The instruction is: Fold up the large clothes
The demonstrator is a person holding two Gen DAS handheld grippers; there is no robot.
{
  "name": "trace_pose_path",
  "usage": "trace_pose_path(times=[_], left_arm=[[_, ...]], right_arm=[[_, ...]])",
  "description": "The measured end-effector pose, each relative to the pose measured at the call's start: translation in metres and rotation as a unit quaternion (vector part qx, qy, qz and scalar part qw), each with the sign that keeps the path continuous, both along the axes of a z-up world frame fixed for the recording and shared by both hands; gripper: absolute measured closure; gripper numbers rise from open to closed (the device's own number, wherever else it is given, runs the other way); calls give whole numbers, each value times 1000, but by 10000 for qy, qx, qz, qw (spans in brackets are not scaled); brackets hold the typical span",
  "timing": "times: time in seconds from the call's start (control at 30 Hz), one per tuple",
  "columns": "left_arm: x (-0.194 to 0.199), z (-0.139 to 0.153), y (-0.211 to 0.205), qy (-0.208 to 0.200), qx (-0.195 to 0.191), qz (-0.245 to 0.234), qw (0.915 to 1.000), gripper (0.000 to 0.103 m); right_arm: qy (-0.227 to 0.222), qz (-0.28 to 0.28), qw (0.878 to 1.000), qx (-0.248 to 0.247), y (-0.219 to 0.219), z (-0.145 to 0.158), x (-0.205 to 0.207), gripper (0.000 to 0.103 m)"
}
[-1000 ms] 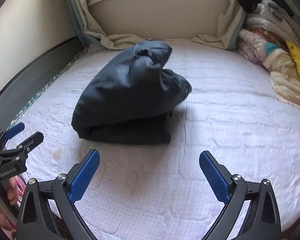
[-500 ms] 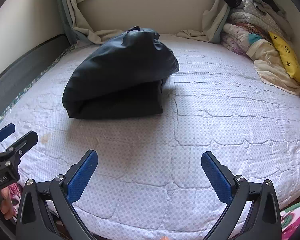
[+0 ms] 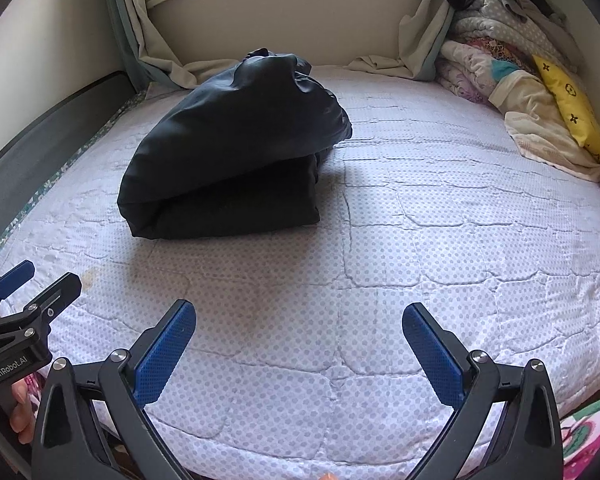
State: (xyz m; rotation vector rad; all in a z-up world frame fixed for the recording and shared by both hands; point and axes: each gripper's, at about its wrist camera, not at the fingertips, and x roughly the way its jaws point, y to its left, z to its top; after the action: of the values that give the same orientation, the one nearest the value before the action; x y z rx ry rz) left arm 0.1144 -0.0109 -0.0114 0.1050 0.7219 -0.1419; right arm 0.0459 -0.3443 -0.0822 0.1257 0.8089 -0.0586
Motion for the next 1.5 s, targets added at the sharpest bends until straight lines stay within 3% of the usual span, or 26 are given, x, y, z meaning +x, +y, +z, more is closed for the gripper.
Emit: trace_pose_path(times=[0.87, 1.5], left_arm=[[-1, -7, -5, 83, 50, -33, 9999, 0], [-9, -1, -12, -129, 157, -221, 9995, 0]], right_arm=[[94, -57, 9999, -53, -1, -6, 0, 0], [73, -58, 9998, -200, -2, -8, -1, 0]])
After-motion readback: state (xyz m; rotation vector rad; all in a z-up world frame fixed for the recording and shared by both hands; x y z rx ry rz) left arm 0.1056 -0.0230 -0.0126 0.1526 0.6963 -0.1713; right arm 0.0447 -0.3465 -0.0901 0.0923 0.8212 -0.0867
